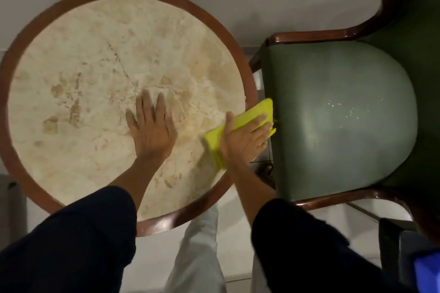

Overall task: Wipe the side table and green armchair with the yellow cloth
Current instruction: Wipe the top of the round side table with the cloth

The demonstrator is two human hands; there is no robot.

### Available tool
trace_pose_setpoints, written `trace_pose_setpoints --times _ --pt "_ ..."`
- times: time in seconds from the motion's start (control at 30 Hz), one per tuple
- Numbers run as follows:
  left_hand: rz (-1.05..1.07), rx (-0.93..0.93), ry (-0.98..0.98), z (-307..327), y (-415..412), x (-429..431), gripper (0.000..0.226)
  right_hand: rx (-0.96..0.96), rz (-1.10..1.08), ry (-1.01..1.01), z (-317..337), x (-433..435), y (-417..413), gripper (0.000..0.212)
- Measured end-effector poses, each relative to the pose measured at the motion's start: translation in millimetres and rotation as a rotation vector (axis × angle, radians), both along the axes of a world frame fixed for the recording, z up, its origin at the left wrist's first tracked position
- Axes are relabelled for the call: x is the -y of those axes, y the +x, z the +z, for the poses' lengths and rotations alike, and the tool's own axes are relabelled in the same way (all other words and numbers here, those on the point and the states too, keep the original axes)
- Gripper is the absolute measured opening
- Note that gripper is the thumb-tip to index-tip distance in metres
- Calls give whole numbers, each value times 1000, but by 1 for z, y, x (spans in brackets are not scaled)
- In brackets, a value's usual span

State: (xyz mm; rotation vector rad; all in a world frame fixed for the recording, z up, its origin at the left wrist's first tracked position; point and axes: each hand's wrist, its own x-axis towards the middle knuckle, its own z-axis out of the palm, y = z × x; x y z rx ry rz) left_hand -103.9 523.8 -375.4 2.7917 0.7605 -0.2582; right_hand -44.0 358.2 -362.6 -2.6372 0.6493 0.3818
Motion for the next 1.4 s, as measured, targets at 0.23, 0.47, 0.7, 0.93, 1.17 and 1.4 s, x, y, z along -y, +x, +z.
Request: trace_pose_setpoints --times 0.23,0.47,0.7,0.93,1.17,1.4 --pt "3 124 218 -27 -7 3 54 154 484 -69 -16 -30 132 73" --pt "14 186 185 -20 -1 5 47 236 1225 -130 -21 -98 109 56" --pt "209 330 -219 16 2 -10 50 206 1820 37 -11 15 53 59" --pt "64 231 -441 38 -5 22 63 99 549 239 27 85 4 78" --pt "90 84 -445 39 37 61 80 -376 -139 781 30 101 -32 54" --pt "-316 -41 -380 58 54 127 121 -47 261 844 80 175 21 16"
